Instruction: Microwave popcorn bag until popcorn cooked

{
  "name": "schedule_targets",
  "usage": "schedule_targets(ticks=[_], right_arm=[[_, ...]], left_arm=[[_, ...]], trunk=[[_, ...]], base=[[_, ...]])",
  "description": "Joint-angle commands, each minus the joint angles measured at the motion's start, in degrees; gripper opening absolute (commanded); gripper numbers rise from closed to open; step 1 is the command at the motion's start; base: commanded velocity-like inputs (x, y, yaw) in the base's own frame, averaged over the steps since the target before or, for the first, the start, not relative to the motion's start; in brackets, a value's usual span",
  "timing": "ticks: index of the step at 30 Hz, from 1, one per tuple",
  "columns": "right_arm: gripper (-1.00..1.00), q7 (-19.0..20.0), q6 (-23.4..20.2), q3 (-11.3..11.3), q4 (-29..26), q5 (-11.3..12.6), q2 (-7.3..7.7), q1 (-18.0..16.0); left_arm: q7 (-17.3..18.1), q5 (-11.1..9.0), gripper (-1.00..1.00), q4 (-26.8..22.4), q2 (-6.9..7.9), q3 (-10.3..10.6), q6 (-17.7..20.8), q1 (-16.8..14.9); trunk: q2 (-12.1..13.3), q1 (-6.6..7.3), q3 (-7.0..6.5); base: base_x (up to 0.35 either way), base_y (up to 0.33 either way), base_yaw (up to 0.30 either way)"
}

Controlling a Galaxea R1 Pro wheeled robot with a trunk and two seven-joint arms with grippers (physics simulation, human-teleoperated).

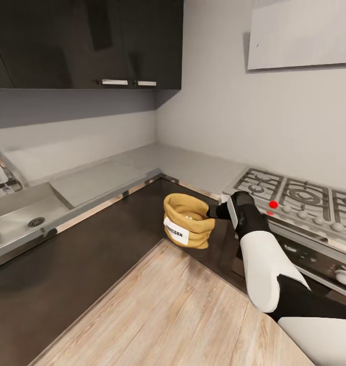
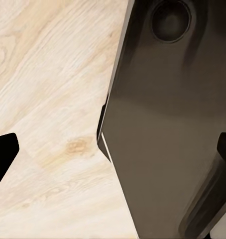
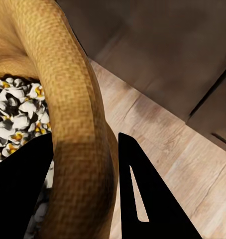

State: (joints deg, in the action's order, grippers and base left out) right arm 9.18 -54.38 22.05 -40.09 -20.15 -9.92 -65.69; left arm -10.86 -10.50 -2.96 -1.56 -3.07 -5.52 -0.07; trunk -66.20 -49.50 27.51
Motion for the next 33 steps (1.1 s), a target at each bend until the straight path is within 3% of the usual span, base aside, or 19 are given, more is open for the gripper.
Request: schedule_targets(ticks=[1, 33], right_arm=[[-1.00, 0.49, -0.18, 0.31, -0.03, -0.54, -0.08, -0.05], [-1.00, 0.45, -0.83, 0.37, 0.01, -1.09, -0.08, 0.03]], left_arm=[[-0.09, -0.23, 1.00, 0.00, -0.02, -0.27, -0.20, -0.01], [-0.13, -0.23, 1.00, -0.01, -0.02, -0.29, -0.20, -0.01]], trunk=[[-0.03, 0.00, -0.04], [-0.03, 0.00, -2.97]], base=[[0.000, 0.000, 0.000], [0.000, 0.000, 0.000]])
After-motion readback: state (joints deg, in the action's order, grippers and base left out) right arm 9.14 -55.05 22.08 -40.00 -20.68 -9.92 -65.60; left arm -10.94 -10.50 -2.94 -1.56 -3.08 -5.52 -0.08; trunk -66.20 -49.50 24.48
